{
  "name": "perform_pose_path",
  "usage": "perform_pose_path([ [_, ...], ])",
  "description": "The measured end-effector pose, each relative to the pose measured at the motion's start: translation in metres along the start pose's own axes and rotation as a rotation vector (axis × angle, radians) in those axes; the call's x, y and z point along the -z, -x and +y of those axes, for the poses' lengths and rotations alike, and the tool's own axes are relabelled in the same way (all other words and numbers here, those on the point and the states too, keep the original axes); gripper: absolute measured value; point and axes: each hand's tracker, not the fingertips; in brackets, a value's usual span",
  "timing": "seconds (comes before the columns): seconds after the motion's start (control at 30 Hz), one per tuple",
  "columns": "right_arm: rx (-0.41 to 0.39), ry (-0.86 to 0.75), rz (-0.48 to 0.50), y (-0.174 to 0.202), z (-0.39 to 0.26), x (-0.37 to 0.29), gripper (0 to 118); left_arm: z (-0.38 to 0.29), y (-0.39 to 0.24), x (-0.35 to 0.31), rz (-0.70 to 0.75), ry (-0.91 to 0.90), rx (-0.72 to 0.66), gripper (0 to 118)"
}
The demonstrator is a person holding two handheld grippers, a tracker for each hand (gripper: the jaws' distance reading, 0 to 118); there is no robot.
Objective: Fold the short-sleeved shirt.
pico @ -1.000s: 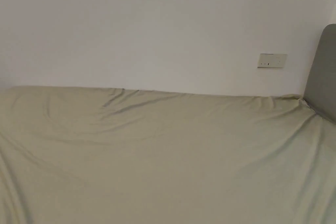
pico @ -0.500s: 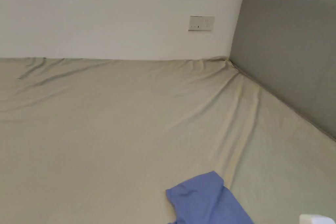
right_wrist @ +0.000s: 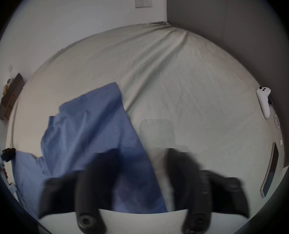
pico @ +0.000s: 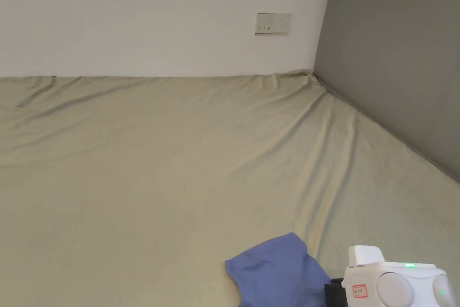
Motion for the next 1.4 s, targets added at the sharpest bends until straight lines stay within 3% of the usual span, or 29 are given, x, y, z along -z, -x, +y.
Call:
perform_pose_path([
  [0.07,-0.061,-0.013,0.006,0.003,-0.002,-0.005,22,0.001,0.001,0.001,0.006,0.001,0.010,0],
  [0.1,-0.063,-0.005,0.020,0.003,-0.001,-0.006,2,0.001,0.000,0.000,0.008,-0.002,0.011,0],
  [0.13,-0.043,0.020,0.094,0.001,-0.001,-0.008,2,0.001,-0.001,-0.001,0.010,-0.004,0.010,0],
  [0.2,-0.016,0.026,0.103,0.001,-0.004,-0.017,2,0.005,0.004,-0.004,0.010,-0.001,-0.043,0],
  [0.3,-0.132,-0.048,0.093,0.004,-0.014,-0.048,2,0.011,0.022,-0.026,-0.035,0.017,-0.247,0],
  [0.37,-0.154,-0.101,0.100,0.001,-0.023,-0.079,2,0.006,0.036,-0.052,-0.102,-0.055,-0.273,0],
  [0.53,-0.041,-0.197,0.197,-0.030,-0.067,-0.154,2,-0.025,0.056,-0.137,-0.151,-0.100,-0.206,0],
  [0.73,0.038,-0.231,0.210,-0.063,-0.140,-0.215,2,-0.085,0.079,-0.205,-0.131,-0.101,-0.207,0],
  [0.9,0.106,-0.146,0.195,-0.070,-0.203,-0.224,2,-0.146,0.087,-0.216,-0.133,-0.047,-0.243,0],
  [1.13,0.139,-0.068,0.154,-0.067,-0.257,-0.214,2,-0.199,0.094,-0.193,-0.094,0.080,-0.318,1],
  [1.17,0.142,-0.067,0.151,-0.066,-0.257,-0.210,5,-0.201,0.095,-0.186,-0.099,0.093,-0.335,4],
  [1.23,0.141,-0.055,0.137,-0.062,-0.255,-0.200,38,-0.202,0.096,-0.178,-0.098,0.104,-0.354,32],
  [1.27,0.120,-0.024,0.092,-0.068,-0.255,-0.187,50,-0.203,0.098,-0.175,-0.099,0.113,-0.368,38],
  [1.37,0.039,0.012,-0.028,-0.062,-0.253,-0.179,59,-0.201,0.104,-0.187,-0.142,0.059,-0.469,45],
  [1.4,0.050,0.006,-0.007,-0.062,-0.253,-0.183,64,-0.200,0.106,-0.192,-0.146,0.050,-0.487,63],
])
